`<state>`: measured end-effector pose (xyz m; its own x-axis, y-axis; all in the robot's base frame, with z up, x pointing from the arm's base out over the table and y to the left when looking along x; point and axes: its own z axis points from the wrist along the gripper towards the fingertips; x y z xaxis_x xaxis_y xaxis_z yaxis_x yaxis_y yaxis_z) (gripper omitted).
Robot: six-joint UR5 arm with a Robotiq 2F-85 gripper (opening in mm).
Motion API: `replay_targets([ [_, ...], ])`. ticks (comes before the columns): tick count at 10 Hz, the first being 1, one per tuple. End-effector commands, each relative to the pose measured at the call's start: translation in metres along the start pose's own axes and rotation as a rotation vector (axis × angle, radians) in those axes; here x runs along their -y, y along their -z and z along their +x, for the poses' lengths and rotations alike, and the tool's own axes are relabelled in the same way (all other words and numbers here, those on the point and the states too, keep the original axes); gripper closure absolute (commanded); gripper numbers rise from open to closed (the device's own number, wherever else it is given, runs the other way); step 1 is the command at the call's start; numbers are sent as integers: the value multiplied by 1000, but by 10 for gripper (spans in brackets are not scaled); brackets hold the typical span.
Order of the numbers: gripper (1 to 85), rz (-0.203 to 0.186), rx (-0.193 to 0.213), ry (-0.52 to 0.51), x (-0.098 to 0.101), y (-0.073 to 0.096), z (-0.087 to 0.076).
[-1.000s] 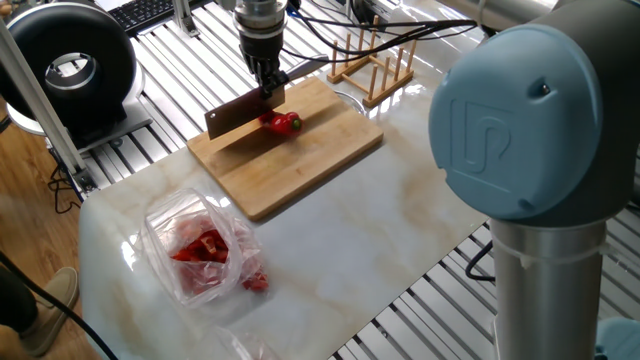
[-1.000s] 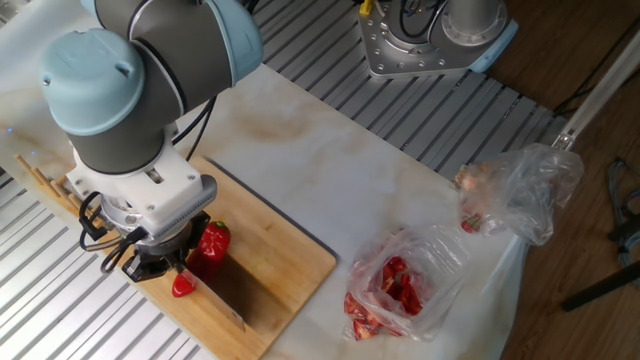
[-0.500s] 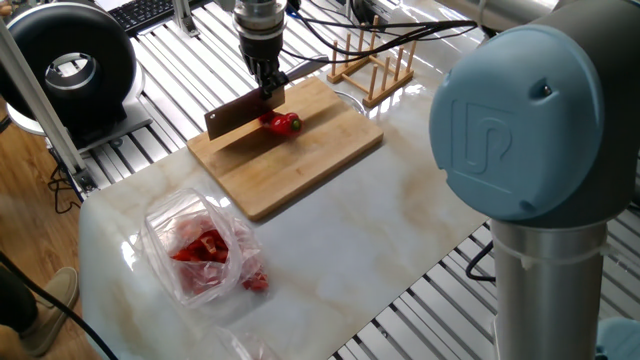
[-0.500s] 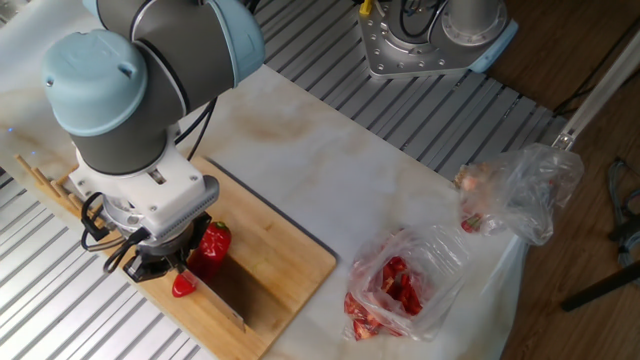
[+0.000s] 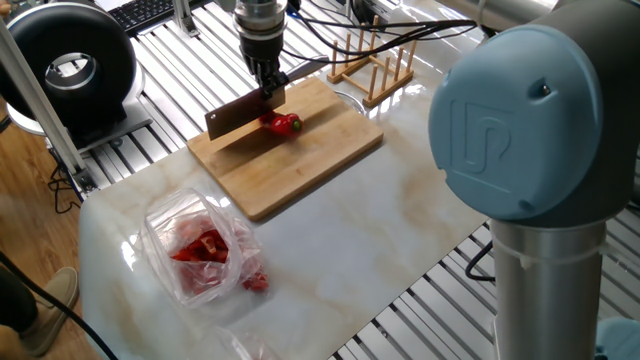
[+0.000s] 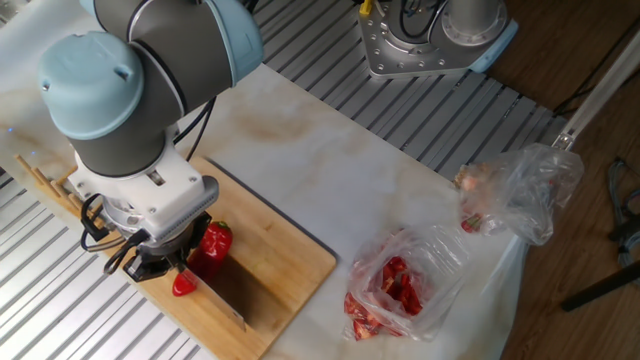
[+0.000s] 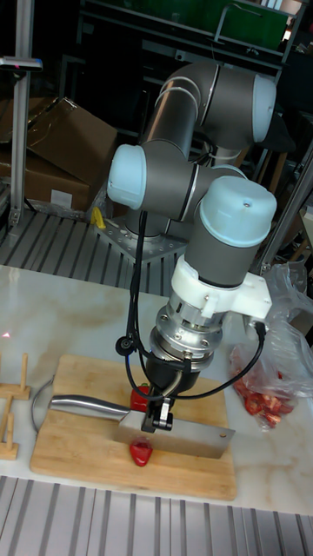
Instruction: Chop the chili peppers
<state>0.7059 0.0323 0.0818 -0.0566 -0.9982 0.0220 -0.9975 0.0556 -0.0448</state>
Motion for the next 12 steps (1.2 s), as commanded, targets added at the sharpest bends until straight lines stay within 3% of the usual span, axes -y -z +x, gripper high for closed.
replay_targets([
  [1, 843, -18, 19, 0, 0, 1, -5],
  [8, 843, -64, 55, 9, -11, 2, -7],
  [12, 843, -62, 46, 11, -9, 3, 0],
])
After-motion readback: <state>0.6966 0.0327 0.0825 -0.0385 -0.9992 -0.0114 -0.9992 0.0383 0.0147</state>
